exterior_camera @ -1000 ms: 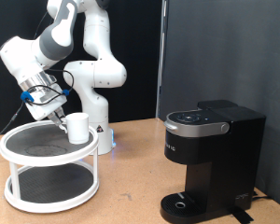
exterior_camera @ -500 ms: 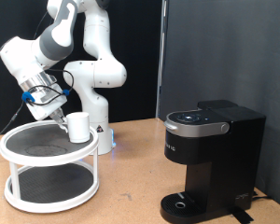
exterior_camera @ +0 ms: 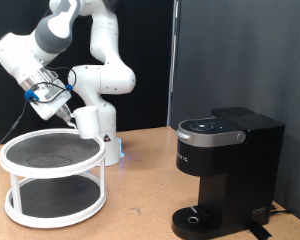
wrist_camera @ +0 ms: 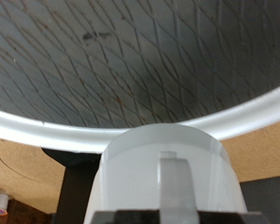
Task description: Make a cup of coffee with the keurig machine
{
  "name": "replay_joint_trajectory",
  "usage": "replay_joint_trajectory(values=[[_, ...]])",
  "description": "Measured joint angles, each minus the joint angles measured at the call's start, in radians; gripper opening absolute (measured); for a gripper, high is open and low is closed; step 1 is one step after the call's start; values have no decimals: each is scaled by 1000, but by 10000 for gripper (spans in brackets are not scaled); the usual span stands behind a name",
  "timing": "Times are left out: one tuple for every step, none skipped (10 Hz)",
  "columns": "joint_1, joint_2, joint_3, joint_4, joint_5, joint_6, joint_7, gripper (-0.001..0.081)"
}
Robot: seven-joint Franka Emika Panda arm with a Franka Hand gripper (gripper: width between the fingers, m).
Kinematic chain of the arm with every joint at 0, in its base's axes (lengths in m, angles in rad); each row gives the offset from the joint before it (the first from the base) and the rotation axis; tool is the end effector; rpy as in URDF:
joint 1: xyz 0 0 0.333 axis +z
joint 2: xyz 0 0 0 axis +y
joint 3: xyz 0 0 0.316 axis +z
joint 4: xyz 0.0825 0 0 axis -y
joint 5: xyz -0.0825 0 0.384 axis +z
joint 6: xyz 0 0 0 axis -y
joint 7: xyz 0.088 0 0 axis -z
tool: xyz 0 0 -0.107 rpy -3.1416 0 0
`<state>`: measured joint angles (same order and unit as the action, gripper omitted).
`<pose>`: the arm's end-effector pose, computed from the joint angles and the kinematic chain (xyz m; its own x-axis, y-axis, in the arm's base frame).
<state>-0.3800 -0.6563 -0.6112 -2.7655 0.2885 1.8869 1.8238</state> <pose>0.2059 -0.2347 0.3633 -0.8712 -0.1958 -0.4502 -0.4139 0.7862 0.4590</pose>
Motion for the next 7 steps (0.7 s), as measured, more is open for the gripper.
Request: replay_joint_trajectory(values=[[-6,-23,0,6,-8,-32,0,2],[-6,-22,0,3,-8,-27,0,2],[-4,-22,2,-2,10,-15,7,2],[2,-22,18,-11,47,9,32,2],[14,-23,51,-21,93,49,75,2],[30,-23,91,-27,138,93,118,2],[46,-23,132,-32,171,142,160,2]])
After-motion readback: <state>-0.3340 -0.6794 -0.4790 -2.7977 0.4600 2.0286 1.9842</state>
